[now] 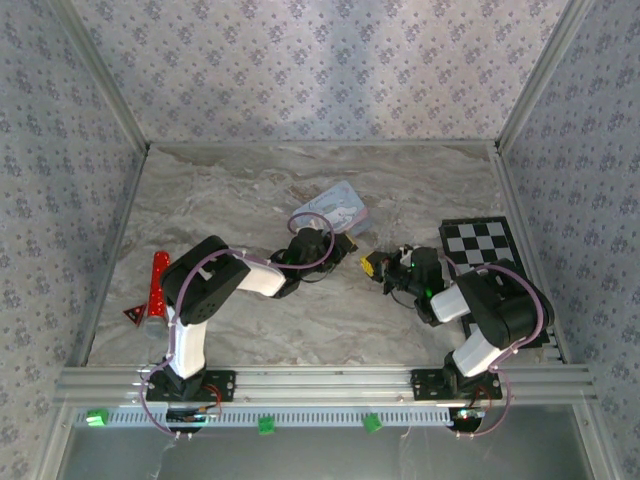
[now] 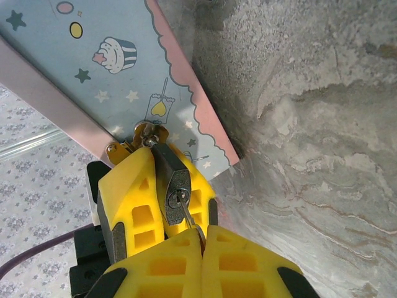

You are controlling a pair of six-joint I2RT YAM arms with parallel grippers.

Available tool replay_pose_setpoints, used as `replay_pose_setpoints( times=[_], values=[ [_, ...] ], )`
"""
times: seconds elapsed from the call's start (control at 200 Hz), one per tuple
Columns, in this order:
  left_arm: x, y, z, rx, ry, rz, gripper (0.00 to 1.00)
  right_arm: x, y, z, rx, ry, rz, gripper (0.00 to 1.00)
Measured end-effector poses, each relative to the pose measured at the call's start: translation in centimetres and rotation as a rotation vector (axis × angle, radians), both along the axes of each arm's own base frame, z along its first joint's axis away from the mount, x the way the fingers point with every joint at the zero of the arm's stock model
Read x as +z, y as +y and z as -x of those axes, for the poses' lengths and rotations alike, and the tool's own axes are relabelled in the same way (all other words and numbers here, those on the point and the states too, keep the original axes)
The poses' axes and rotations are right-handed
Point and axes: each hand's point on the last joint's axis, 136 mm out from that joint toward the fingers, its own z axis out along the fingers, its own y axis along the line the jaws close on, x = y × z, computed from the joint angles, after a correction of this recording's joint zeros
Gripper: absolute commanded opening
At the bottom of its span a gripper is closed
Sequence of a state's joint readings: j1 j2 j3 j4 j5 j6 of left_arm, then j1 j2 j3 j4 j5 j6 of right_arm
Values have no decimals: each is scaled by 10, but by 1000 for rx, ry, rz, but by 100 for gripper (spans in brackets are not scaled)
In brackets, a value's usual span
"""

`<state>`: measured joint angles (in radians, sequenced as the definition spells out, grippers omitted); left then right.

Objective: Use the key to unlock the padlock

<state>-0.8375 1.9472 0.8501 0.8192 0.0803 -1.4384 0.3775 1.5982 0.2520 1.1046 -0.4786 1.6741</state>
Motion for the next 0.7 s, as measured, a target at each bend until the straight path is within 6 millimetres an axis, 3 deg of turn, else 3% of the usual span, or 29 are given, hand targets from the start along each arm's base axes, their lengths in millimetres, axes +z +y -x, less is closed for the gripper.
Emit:
replay_pose_setpoints(
  times=[0.7],
  values=[
    [1,2,-8,31,5,-1,4,-5,1,-10,6,-5,-36,0]
  ],
)
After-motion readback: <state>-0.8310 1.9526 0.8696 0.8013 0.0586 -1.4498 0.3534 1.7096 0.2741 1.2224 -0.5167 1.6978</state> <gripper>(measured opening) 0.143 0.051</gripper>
